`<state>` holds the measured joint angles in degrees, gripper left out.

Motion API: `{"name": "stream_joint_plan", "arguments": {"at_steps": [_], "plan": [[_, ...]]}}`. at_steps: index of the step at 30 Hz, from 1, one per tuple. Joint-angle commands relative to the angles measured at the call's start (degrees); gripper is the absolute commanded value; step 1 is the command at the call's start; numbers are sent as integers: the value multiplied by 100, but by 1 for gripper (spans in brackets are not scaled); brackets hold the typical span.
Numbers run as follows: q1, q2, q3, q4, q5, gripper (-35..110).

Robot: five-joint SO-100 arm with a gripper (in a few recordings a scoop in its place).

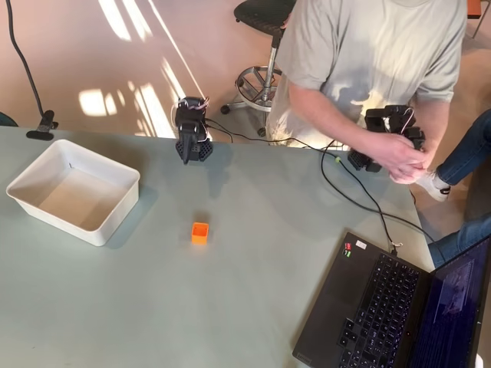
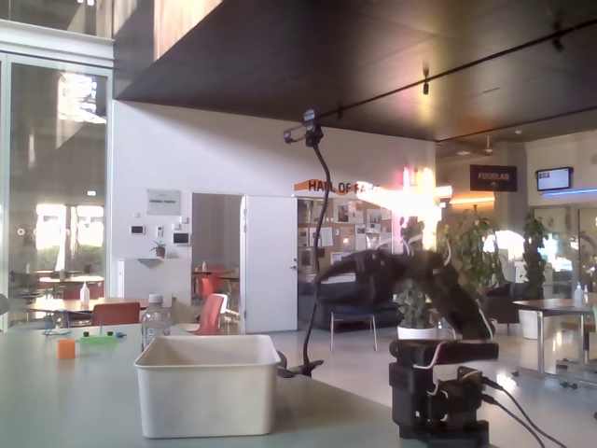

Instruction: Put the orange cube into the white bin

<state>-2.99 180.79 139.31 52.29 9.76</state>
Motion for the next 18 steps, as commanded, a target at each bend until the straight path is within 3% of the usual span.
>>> {"name": "stream_joint_plan", "arguments": {"at_steps": [1, 9, 18], "plan": [[-18, -1635, -1283, 668, 44, 12], [-439, -6126, -4658, 2628, 44, 13], [-1213, -8868, -5818, 2716, 44, 13]]}}
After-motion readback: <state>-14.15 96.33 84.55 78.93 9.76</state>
